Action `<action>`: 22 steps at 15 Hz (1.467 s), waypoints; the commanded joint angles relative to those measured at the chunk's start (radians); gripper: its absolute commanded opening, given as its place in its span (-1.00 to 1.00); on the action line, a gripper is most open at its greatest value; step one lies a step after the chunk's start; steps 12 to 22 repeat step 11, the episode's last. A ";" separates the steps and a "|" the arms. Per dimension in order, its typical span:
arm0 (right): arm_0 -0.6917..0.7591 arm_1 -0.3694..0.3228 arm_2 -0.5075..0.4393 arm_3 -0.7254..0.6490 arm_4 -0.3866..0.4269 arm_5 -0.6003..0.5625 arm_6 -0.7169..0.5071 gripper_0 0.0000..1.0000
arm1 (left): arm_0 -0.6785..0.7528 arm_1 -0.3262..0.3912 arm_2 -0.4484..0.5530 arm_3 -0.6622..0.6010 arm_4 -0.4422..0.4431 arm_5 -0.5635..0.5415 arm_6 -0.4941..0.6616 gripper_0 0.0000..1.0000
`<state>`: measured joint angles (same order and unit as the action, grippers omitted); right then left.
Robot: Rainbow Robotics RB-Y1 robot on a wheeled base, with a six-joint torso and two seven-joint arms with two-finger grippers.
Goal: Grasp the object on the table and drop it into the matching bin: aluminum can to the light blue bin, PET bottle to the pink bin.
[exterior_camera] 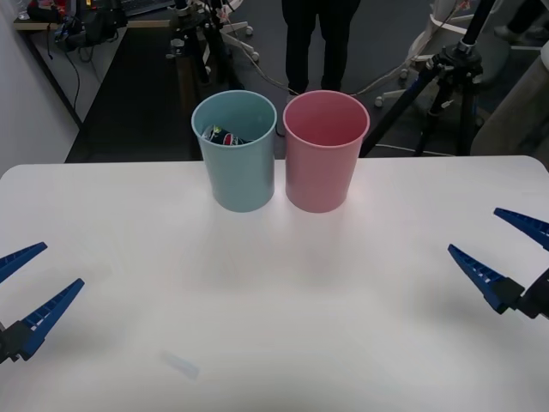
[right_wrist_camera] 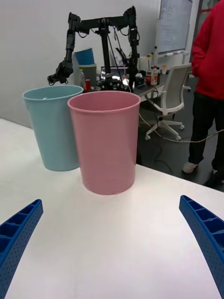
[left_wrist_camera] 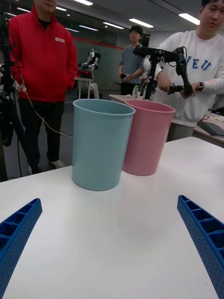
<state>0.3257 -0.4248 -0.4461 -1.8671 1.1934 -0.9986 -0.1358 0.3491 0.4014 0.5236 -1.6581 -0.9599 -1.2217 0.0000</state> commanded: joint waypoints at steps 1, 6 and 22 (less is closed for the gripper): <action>0.055 0.000 -0.052 0.000 -0.040 -0.052 -0.002 1.00 | 0.000 0.000 0.000 0.000 0.000 0.000 0.000 1.00; 0.130 0.000 -0.094 0.000 -0.104 -0.091 0.007 1.00 | 0.000 0.000 0.000 0.000 0.000 0.000 0.000 1.00; 0.141 0.001 -0.095 0.000 -0.109 -0.092 0.010 1.00 | 0.000 0.000 0.000 0.000 0.000 0.000 0.000 1.00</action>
